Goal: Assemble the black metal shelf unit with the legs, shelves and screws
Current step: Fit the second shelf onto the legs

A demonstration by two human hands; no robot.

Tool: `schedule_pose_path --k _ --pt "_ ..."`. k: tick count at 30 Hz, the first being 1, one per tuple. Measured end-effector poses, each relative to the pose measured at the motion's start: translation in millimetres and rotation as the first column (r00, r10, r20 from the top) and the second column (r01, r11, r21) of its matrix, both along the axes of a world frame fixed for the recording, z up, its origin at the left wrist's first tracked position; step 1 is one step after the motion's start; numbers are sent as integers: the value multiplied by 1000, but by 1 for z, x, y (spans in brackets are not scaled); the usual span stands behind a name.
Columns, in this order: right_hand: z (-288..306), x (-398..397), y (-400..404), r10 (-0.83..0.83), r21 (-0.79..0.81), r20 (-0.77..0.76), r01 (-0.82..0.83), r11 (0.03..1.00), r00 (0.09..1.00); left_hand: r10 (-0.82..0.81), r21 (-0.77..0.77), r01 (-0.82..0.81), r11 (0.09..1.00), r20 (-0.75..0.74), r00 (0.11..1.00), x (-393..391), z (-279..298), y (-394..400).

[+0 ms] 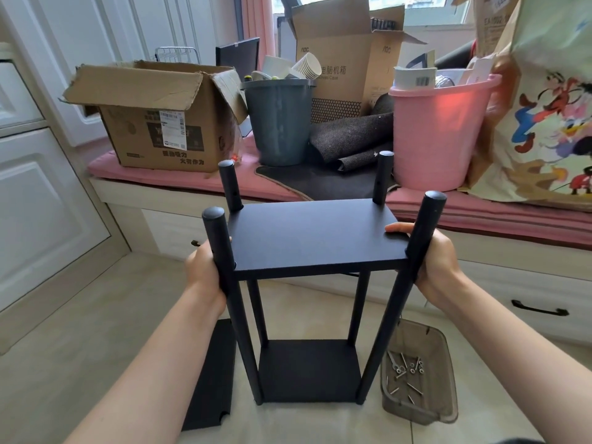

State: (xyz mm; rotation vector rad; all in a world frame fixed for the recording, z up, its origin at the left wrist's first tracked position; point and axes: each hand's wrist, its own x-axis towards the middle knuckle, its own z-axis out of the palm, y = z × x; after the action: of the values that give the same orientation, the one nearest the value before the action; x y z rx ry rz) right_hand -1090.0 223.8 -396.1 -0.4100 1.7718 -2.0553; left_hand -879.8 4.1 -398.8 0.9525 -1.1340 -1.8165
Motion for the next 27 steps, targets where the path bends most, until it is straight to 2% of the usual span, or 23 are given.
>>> schedule_pose_path --k 8,18,24,27 --pt "2 -9 -8 55 -1 89 -55 998 995 10 -18 -10 1000 -4 1000 -2 4 6" --pt "-8 -11 -2 79 9 102 -81 997 992 -59 -14 59 998 12 998 1 -1 1" --pt "-11 -8 -1 80 5 119 -81 997 990 -71 -17 72 997 48 996 2 -2 1" --pt "-15 -9 0 96 26 128 -100 995 987 -105 3 106 994 112 988 5 -7 -5"
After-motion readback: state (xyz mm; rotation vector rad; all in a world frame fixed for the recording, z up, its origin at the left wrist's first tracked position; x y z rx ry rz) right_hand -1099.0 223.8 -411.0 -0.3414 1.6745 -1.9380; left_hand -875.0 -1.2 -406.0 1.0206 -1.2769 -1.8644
